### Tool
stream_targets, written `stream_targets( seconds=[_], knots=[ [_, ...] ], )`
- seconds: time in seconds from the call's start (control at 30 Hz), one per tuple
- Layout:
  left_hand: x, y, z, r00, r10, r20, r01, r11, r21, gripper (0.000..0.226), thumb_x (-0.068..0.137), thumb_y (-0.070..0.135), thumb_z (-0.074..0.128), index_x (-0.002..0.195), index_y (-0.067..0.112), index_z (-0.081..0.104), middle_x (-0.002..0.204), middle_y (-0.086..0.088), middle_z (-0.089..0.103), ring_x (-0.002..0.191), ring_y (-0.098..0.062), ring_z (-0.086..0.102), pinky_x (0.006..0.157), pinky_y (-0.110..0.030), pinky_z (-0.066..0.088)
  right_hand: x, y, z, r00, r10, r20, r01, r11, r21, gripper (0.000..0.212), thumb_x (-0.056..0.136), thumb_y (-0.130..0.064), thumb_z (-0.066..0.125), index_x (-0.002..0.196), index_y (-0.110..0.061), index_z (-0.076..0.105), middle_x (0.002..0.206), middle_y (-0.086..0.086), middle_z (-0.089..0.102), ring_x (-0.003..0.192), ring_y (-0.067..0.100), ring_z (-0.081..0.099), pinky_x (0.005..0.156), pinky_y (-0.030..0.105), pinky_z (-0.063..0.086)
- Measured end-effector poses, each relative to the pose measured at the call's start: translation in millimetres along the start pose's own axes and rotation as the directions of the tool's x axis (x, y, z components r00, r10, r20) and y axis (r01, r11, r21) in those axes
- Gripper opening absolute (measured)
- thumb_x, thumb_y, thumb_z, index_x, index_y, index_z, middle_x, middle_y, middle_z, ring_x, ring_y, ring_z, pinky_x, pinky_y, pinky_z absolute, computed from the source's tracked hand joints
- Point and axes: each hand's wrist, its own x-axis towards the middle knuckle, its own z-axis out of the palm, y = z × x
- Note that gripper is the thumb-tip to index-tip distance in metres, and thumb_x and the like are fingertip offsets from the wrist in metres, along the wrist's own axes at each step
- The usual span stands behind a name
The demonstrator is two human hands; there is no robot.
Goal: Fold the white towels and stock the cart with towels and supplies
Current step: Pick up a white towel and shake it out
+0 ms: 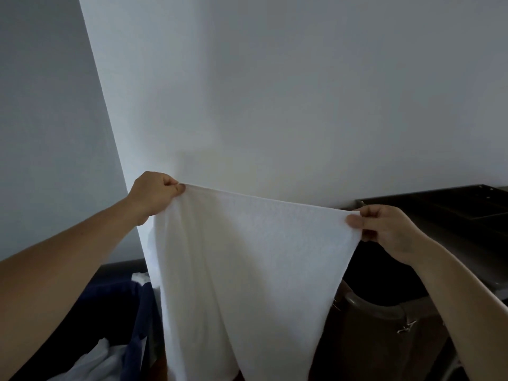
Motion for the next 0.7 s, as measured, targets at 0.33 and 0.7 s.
stream_targets(
  seconds=[0.33,0.7],
  knots=[
    [-5,7,-2,0.982,-0.089,0.169,0.125,0.969,-0.215,0.032,0.095,-0.004,0.047,0.111,0.011,0.070,0.125,-0.006,0.063,0.109,-0.025,0.059,0.095,-0.043,0.050,-4,-49,54,0.996,0.065,0.063,-0.088,0.863,0.497,0.014,0.066,-0.009,0.072,0.078,-0.001,0.071,0.074,0.011,0.069,0.064,0.021,0.065,0.056,0.024,0.056],
    [-61,63,61,0.989,0.151,0.013,-0.143,0.959,-0.245,0.029,0.087,0.016,0.069,0.115,0.012,0.071,0.100,-0.002,0.074,0.093,-0.023,0.069,0.089,-0.043,0.057,7,-67,151,0.936,-0.220,-0.275,0.124,0.937,-0.326,0.019,0.081,-0.017,0.073,0.065,-0.008,0.066,0.064,0.012,0.068,0.063,0.030,0.068,0.064,0.040,0.059]
  ],
)
